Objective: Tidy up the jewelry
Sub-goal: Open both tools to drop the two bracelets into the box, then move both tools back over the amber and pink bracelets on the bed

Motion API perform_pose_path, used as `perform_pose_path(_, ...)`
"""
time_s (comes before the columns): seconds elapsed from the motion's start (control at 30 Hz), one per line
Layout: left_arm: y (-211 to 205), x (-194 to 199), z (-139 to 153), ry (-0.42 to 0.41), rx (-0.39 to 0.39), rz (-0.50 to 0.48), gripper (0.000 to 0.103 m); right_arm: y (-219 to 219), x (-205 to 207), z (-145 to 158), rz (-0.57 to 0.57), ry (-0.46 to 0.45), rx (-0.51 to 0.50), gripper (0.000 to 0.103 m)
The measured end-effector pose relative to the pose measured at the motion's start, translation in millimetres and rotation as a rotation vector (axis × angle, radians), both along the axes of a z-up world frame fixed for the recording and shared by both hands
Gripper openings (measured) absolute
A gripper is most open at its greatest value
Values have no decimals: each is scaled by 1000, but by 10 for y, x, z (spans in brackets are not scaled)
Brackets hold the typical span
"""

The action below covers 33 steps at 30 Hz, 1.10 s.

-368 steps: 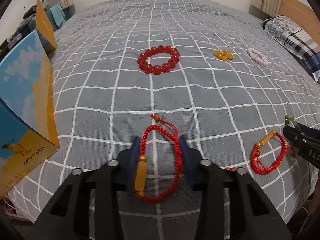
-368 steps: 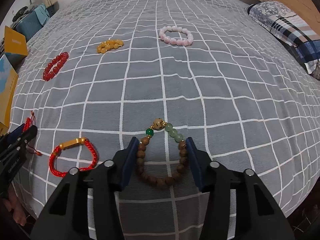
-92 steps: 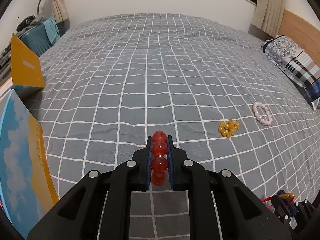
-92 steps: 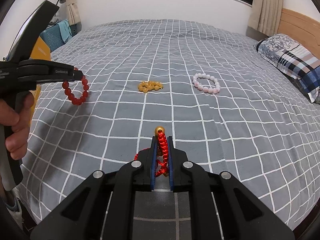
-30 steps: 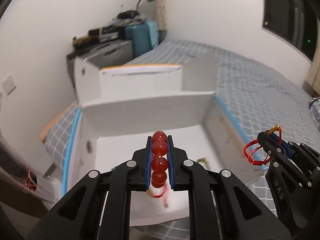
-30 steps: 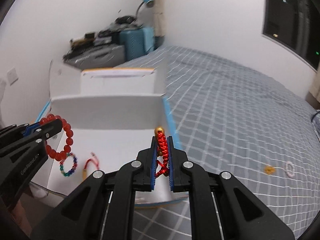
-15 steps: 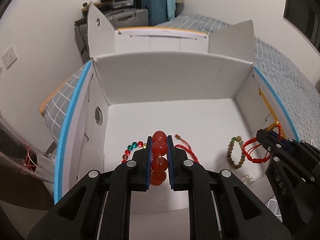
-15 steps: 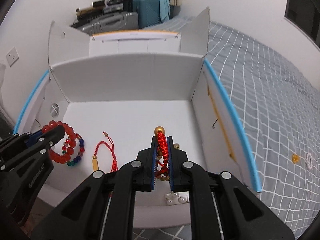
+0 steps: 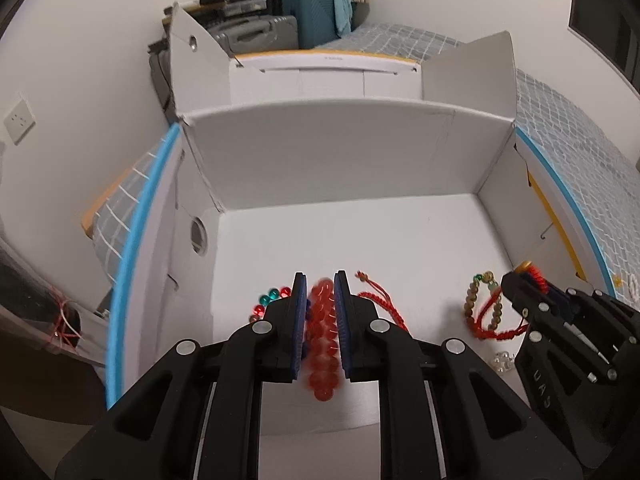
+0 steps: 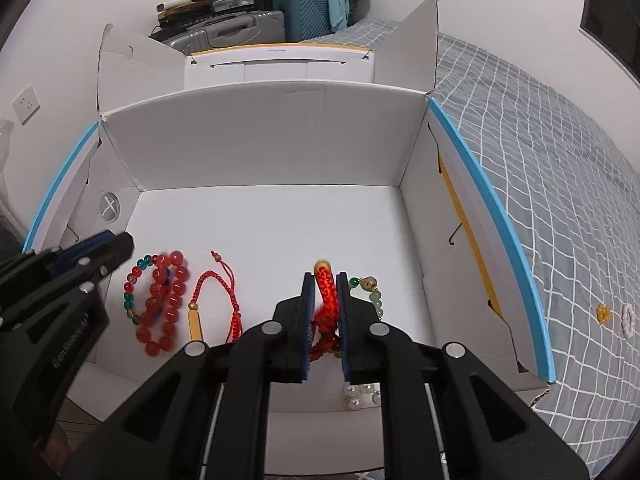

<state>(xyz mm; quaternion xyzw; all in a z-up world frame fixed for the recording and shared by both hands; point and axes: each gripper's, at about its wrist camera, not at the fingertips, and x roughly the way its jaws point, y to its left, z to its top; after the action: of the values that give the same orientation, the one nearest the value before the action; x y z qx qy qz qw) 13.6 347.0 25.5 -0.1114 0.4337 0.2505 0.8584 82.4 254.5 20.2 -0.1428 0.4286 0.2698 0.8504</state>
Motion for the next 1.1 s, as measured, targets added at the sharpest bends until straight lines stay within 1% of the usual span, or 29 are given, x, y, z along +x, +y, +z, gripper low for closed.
perform_pose_path(0.03, -5, -4, 20, 1, 5, -1, 15, -8, -4, 5, 2, 4, 8, 18)
perform_pose_path(0.07, -5, -13, 36, -1, 3, -3, 16, -22, -19, 20, 4, 3, 20, 28)
perform_pose_path(0.1, -5, -27, 60, -4, 1, -2, 21, -39, -37, 44, 4, -8, 26, 39)
perform_pose_path(0.13, -4, -49, 88, -11, 4, -1, 29, -57, -53, 71, 1, -18, 31, 43)
perform_pose_path(0.17, -1, -77, 117, -21, 6, 2, 32, -92, -68, 115, -3, -30, 45, 49)
perform_pose_path(0.2, 2, -100, 149, -32, 8, 7, 38, -124, -74, 160, -6, -36, 58, 55)
perform_pose_path(0.23, -1, -133, 199, -47, 15, 13, 46, -166, -79, 207, -12, -44, 71, 60)
perform_pose_path(0.27, -1, -154, 224, -56, 17, 17, 50, -208, -82, 249, -21, -52, 83, 68)
perform_pose_path(0.3, 5, -182, 268, -76, 17, 26, 58, -242, -84, 284, -26, -60, 90, 72)
perform_pose_path(0.37, 3, -225, 356, -107, 26, 40, 63, -309, -96, 345, -33, -85, 91, 75)
perform_pose_path(0.4, -8, -236, 390, -116, 33, 41, 70, -341, -102, 366, -39, -96, 89, 78)
perform_pose_path(0.43, -30, -250, 433, -128, 41, 43, 76, -379, -106, 387, -44, -106, 90, 80)
perform_pose_path(0.5, -87, -271, 499, -150, 49, 37, 78, -494, -113, 450, -55, -123, 100, 86)
perform_pose_path(0.6, -199, -283, 593, -185, 52, 32, 91, -694, -119, 533, -69, -147, 120, 91)
perform_pose_path(0.67, -293, -269, 645, -209, 48, 22, 96, -864, -124, 607, -100, -178, 118, 93)
perform_pose_path(0.77, -450, -206, 712, -242, 35, 0, 97, -1147, -125, 701, -130, -210, 126, 94)
perform_pose_path(0.9, -759, -31, 775, -253, 40, -57, 97, -1598, -76, 818, -192, -241, 140, 95)
perform_pose_path(1.1, -1343, 246, 824, -280, 43, -146, 97, -2270, 83, 902, -281, -266, 136, 95)
